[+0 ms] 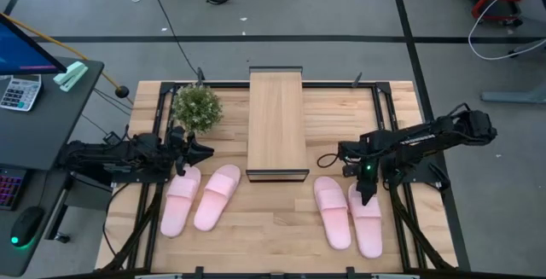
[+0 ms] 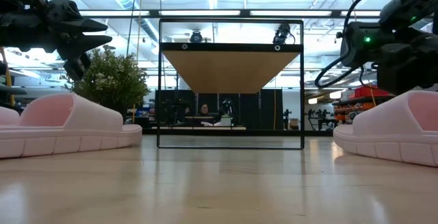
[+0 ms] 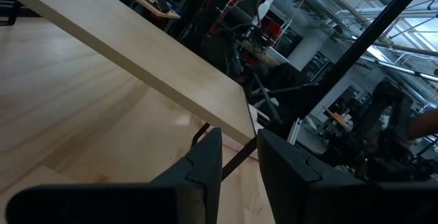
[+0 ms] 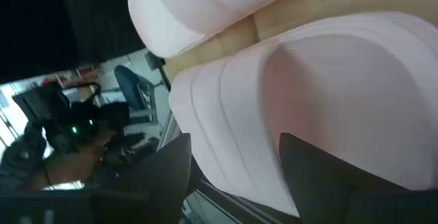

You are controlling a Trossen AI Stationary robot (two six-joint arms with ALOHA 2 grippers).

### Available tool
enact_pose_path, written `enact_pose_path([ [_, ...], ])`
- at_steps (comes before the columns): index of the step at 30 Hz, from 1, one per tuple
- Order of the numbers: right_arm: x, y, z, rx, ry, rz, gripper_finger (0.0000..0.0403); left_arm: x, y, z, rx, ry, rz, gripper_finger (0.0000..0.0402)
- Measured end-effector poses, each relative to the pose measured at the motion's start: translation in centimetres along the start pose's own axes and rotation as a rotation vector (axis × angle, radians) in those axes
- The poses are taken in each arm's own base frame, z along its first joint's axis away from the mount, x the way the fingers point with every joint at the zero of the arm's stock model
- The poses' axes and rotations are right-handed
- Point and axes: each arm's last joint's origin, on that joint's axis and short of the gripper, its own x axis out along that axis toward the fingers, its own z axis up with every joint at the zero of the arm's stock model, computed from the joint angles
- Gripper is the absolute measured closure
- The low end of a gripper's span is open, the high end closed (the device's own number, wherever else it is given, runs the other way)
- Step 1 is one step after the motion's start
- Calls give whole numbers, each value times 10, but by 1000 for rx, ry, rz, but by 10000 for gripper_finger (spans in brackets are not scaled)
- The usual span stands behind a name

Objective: Pick and place slides into the shelf
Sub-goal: Put the pink slide on the shelf

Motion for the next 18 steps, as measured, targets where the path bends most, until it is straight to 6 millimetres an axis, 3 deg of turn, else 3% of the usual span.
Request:
enact_pose_path([
  [14, 19, 11, -1, -107, 15, -111, 179, 0, 0, 0, 0, 0, 1, 302],
  [18, 21, 13, -2, -102, 26, -117, 206, 0, 0, 0, 0, 0, 0, 301],
])
